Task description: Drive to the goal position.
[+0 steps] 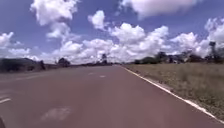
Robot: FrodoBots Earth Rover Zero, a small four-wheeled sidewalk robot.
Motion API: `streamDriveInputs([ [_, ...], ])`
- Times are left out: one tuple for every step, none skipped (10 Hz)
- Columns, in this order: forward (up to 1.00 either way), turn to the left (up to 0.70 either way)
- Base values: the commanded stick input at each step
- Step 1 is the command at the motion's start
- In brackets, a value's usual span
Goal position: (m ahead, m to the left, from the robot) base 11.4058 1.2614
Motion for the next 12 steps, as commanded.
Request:
streamDriveInputs([
  [1.00, -0.15],
  [1.00, -0.36],
  [1.00, -0.24],
  [1.00, 0.00],
  [1.00, 0.00],
  [1.00, 0.00],
  [1.00, 0.00],
  [1.00, 0.00],
  [1.00, 0.00],
  [1.00, 0.00],
  [1.00, 0.00],
  [1.00, 0.00],
])
